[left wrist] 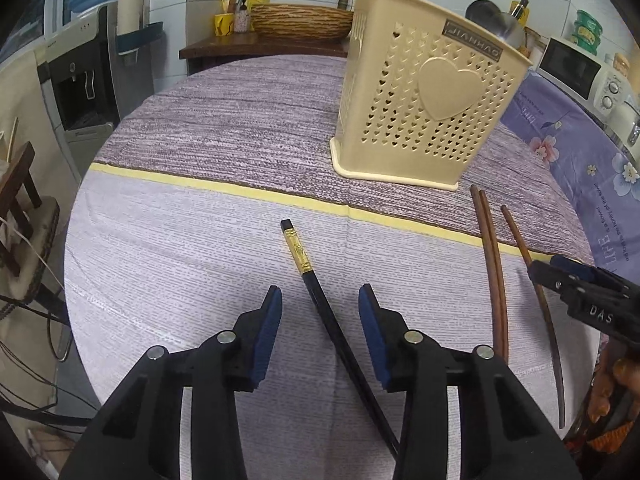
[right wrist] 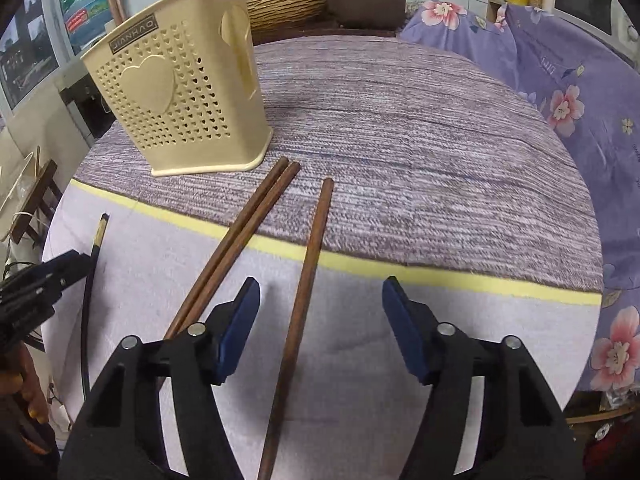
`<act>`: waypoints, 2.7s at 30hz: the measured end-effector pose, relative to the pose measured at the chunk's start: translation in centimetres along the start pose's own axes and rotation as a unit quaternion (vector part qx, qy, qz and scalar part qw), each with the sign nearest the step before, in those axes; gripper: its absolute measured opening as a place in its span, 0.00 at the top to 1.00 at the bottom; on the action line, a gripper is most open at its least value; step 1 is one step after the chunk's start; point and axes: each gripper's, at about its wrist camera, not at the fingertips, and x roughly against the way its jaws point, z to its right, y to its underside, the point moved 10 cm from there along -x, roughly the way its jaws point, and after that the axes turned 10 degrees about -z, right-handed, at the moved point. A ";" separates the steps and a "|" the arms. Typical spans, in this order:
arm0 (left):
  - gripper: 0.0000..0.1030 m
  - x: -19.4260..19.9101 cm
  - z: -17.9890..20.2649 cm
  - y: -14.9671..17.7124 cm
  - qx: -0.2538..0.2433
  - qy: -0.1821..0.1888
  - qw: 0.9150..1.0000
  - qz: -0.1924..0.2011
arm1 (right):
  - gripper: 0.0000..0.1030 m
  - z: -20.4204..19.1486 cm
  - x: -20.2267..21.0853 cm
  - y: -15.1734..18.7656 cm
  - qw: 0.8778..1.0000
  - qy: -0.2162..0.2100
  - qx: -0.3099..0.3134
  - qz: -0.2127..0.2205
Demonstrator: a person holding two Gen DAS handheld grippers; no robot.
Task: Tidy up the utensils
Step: 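Move the left tool to the black gold-tipped chopstick while the right tool moves to a brown chopstick, then grasp the black chopstick with the left tool while the right tool grasps the brown chopstick, then carry both chopsticks over the holder and lower them in with both tools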
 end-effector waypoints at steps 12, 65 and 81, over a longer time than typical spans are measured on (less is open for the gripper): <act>0.64 -1.8 2.4 -2.2 -0.031 0.018 0.999 -0.010 | 0.42 0.4 0.1 -0.5 1.000 -0.003 -0.018 0.008; 0.92 6.3 4.8 -8.4 -0.052 0.058 0.992 0.096 | 0.91 0.2 7.1 -7.0 0.993 -0.043 -0.016 0.110; 0.92 14.4 4.5 -10.2 -0.056 0.088 0.978 0.183 | 0.92 -0.3 18.0 -7.4 0.977 -0.057 0.006 0.206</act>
